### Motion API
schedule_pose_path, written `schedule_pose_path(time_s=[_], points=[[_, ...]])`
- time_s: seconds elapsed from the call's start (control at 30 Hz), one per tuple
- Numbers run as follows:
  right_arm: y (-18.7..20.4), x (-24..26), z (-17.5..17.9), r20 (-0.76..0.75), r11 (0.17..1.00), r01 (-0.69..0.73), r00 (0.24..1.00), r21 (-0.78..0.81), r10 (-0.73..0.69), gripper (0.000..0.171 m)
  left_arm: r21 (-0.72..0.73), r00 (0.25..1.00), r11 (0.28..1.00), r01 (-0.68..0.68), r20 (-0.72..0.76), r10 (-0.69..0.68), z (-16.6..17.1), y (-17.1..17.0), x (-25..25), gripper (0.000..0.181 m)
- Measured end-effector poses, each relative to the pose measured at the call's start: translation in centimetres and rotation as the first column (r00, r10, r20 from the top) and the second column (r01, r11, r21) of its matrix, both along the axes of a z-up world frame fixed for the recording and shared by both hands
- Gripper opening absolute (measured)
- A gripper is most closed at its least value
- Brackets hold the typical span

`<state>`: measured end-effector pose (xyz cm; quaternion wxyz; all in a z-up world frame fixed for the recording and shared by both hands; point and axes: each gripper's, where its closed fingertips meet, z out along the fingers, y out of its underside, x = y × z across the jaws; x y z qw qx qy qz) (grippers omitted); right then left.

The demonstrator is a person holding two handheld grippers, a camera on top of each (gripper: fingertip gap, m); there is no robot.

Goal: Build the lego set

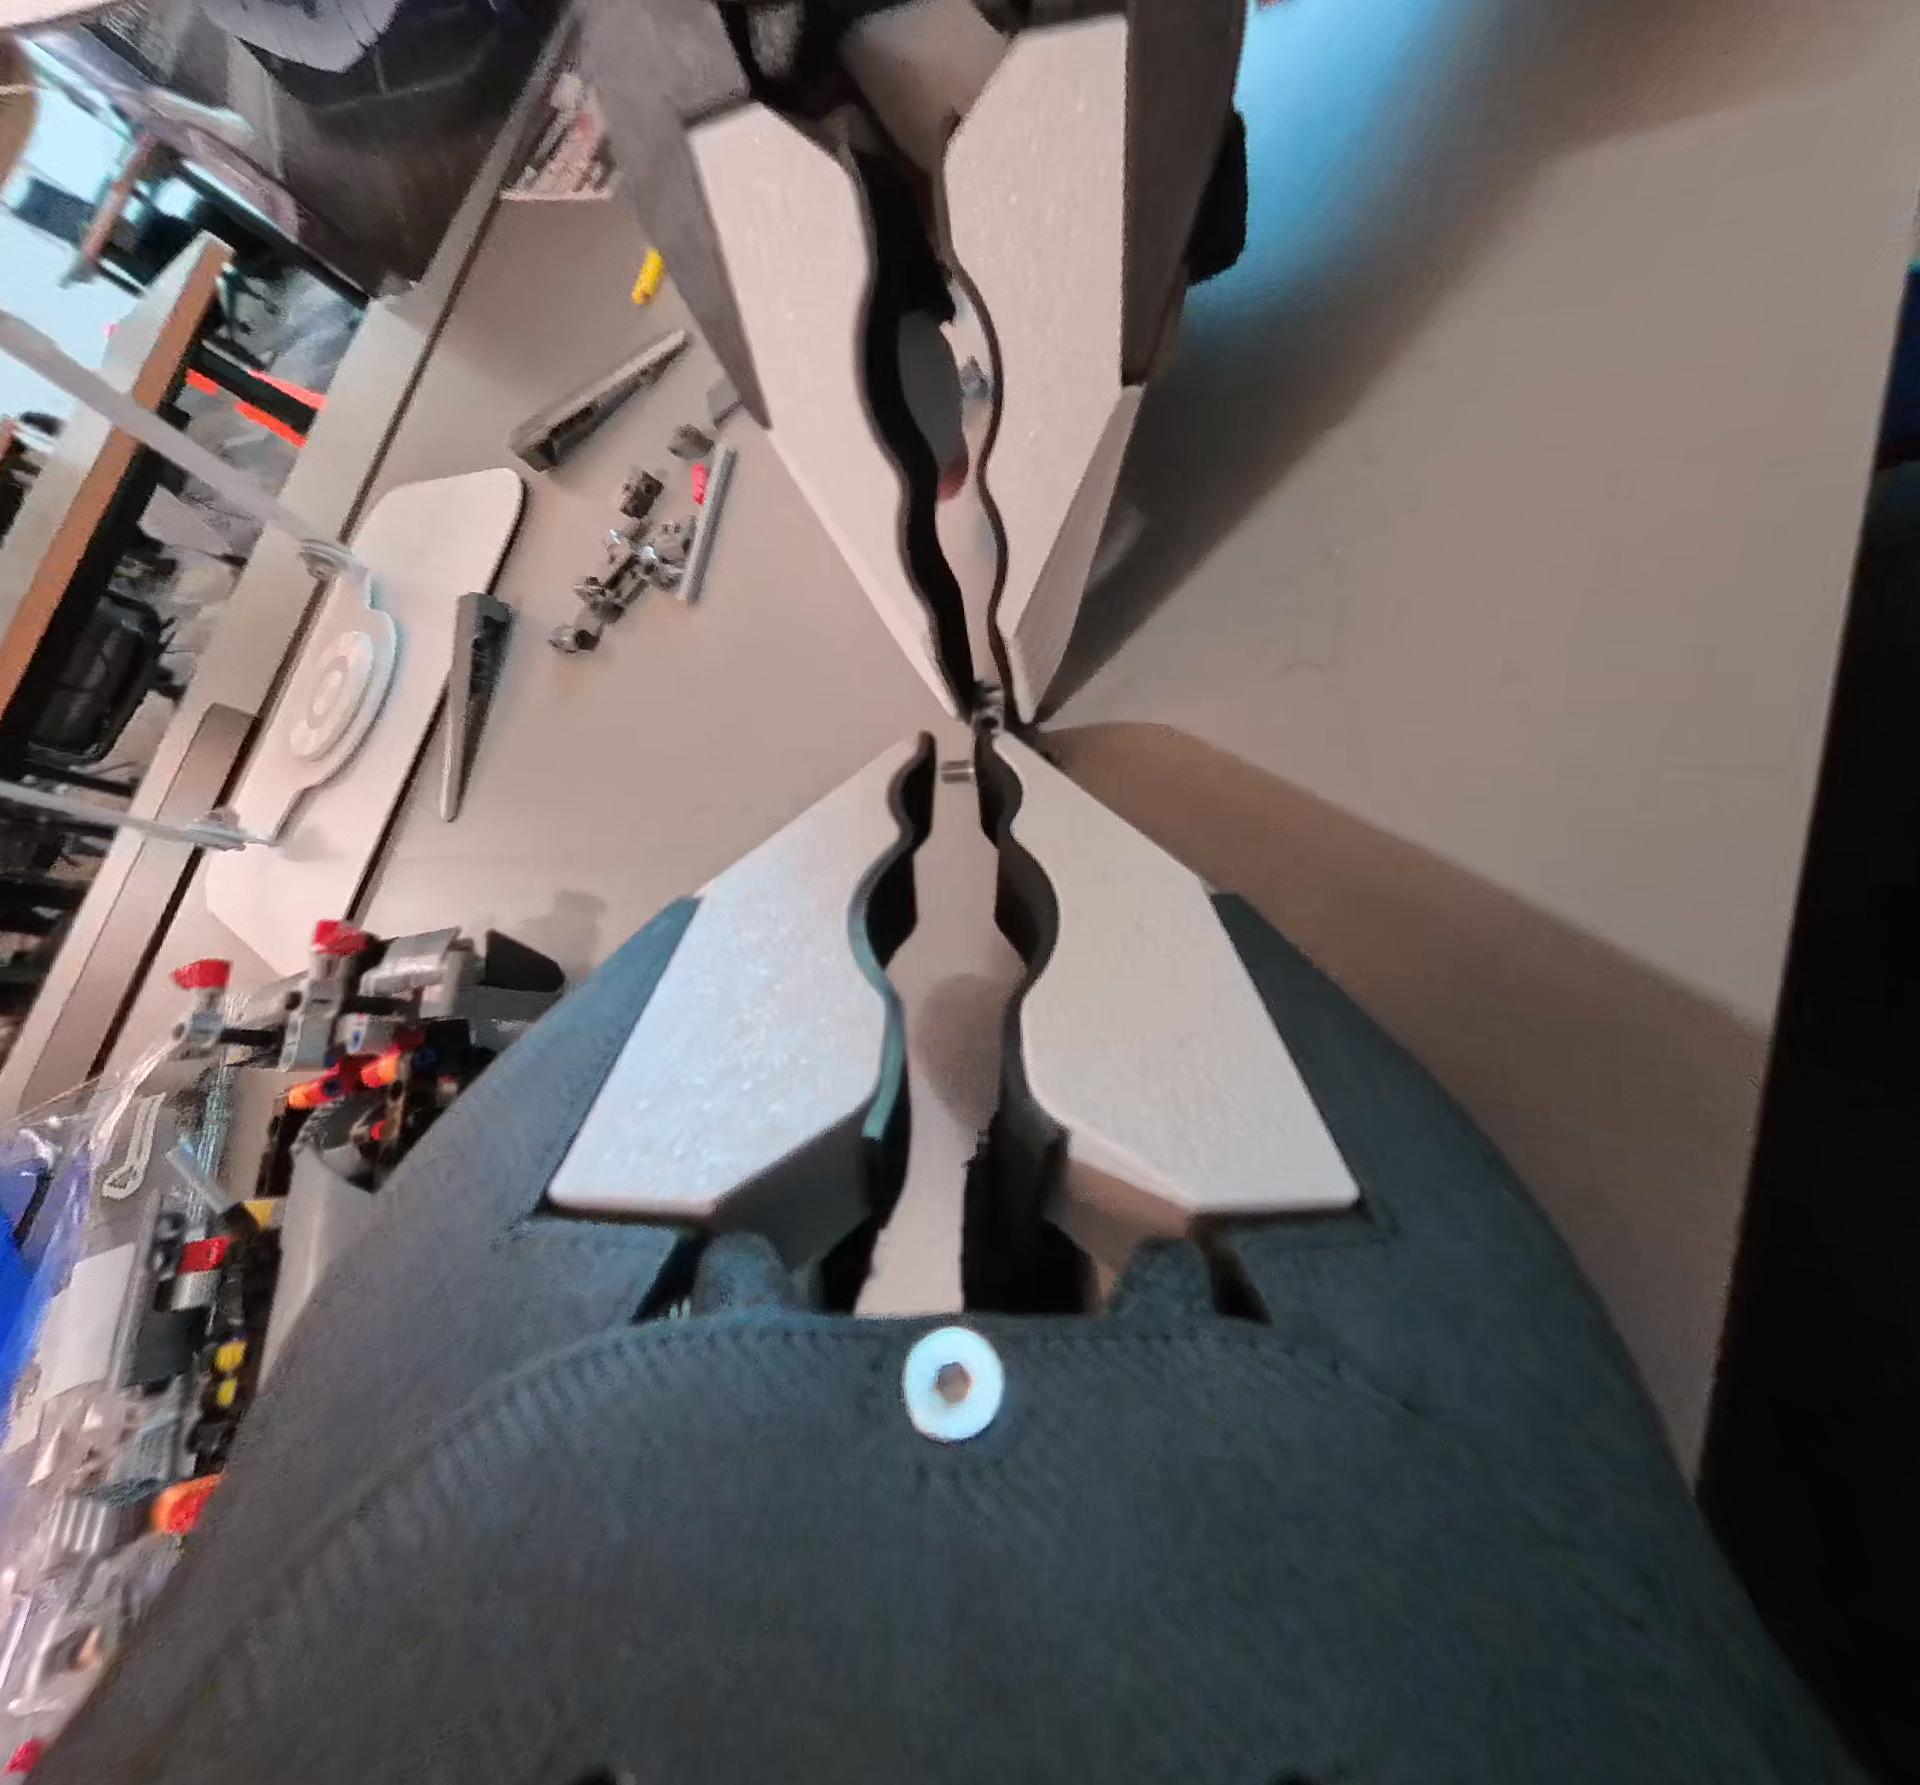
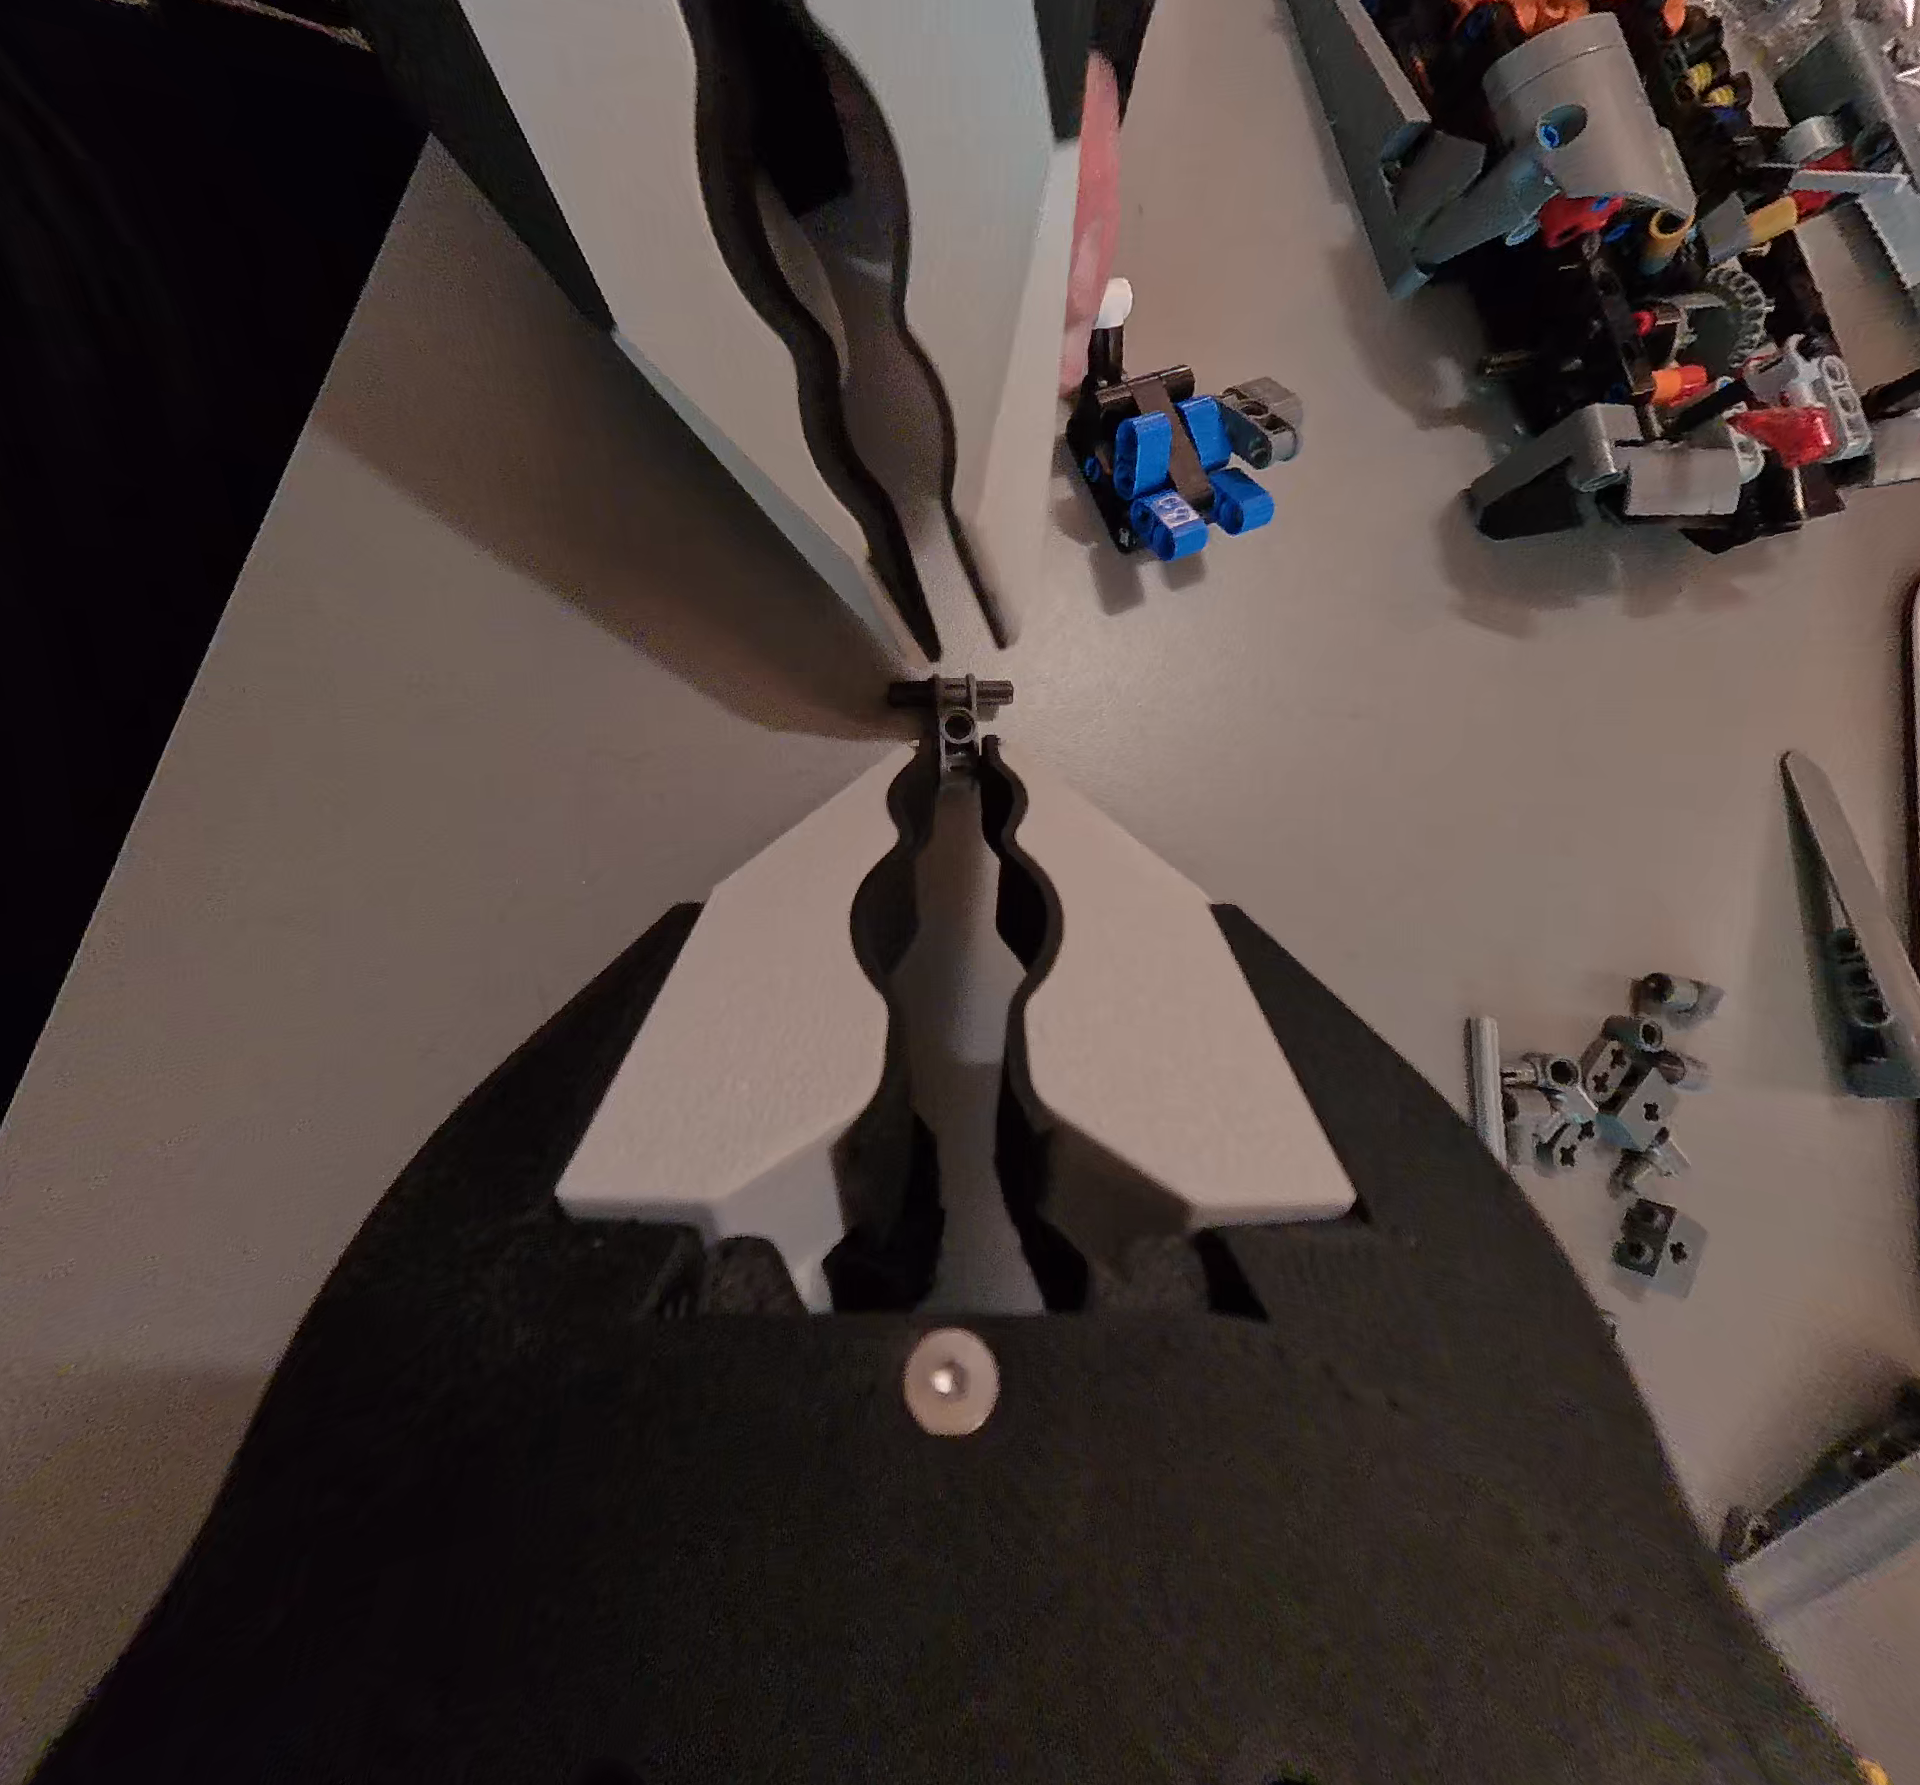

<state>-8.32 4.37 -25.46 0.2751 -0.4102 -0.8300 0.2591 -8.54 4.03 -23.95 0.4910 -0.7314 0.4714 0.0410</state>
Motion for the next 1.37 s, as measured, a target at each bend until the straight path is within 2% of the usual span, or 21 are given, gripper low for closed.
schedule_pose_path(time_s=[0.1,0.33,0.5,0.57,0.8,0.93,1.37], points=[[0.1,-0.2,0.0,0.007,1.0,0.001,1.0,-0.004,-0.001,0.006,0.0,0.997,1.0,0.014,0.072,-0.014,1.0,-0.5,-0.5,0.014],[-0.2,-1.6,0.9,0.023,0.999,-0.037,0.999,0.018,0.036,0.006,0.096,0.998,0.994,-0.05,0.047,0.046,4.0,-0.6,-4.2,0.023],[-0.9,-2.3,0.9,0.095,0.994,-0.108,0.99,0.006,0.107,0.006,0.038,0.999,0.999,-0.03,0.011,0.03,2.6,-0.7,-5.3,0.022],[-0.8,-2.3,0.1,0.155,0.994,-0.106,0.983,0.008,0.103,0.016,0.027,1.0,1.0,-0.012,-0.001,0.012,2.0,-1.0,-5.2,0.022],[-0.6,-2.4,0.8,0.156,0.995,-0.104,0.983,0.011,0.101,0.025,0.01,0.998,0.998,0.059,-0.018,-0.059,1.0,-1.8,-4.4,0.02],[-0.2,-2.0,1.7,0.149,0.996,-0.092,0.985,0.015,0.089,0.02,0.014,0.998,0.998,0.063,-0.016,-0.062,1.3,-1.9,-4.5,0.018],[-0.6,-1.3,1.1,0.145,0.997,-0.069,0.987,0.018,0.065,0.025,0.01,0.997,0.997,0.079,-0.021,-0.079,0.9,-2.5,-4.1,0.016]])
